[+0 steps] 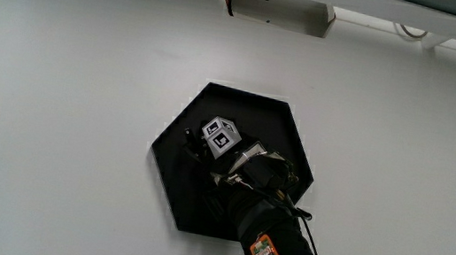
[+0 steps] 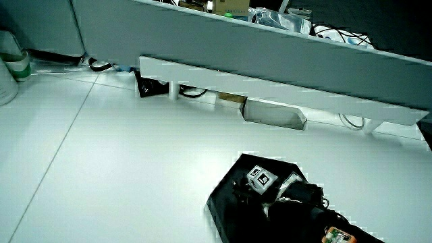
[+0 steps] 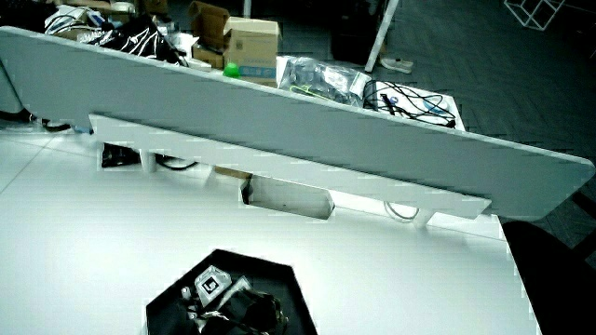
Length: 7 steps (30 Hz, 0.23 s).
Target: Pick black tape from plate
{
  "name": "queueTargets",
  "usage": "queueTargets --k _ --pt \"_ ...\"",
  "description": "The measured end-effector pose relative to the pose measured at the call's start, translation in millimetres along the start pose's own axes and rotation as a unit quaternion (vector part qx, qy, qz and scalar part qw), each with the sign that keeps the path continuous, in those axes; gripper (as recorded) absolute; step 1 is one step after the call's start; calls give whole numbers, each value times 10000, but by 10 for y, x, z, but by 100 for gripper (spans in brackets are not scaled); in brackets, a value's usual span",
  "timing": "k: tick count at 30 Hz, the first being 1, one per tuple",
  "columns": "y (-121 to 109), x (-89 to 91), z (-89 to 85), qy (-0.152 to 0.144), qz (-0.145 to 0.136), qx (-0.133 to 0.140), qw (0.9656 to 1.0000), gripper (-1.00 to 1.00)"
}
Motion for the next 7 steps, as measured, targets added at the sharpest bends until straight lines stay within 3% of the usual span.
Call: queueTargets --k 3,6,7 --pt "-204 93 126 208 -31 462 9987 100" --pt "-407 187 190 448 -58 941 9945 100" --pt "-483 218 193 464 -231 1114 9924 100"
